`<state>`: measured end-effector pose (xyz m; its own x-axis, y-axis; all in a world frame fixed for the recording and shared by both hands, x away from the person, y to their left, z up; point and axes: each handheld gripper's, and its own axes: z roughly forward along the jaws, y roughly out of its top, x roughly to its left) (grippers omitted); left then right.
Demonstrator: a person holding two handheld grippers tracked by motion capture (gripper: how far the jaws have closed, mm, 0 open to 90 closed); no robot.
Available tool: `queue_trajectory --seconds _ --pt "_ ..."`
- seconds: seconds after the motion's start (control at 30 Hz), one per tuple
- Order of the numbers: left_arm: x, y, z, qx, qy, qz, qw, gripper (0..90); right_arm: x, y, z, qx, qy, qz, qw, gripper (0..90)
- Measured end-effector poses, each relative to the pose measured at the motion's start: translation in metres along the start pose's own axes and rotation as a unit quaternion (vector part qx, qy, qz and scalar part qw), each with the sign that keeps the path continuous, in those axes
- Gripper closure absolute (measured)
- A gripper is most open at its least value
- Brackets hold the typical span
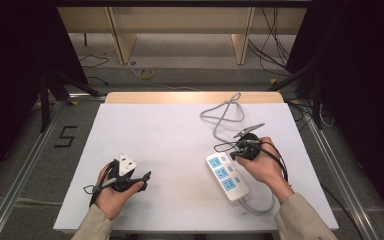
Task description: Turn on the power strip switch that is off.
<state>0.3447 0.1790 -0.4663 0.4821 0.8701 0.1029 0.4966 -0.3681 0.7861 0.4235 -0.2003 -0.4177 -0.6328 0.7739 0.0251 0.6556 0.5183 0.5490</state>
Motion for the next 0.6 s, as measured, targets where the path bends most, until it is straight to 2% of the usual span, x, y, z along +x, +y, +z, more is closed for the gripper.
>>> queue_trajectory --seconds 0.6 --pt "0.000 0.000 0.000 0.001 0.000 0.000 1.0000 30.3 -0.008 -0.018 -0.011 -0.015 0.001 0.009 0.9998 86.5"
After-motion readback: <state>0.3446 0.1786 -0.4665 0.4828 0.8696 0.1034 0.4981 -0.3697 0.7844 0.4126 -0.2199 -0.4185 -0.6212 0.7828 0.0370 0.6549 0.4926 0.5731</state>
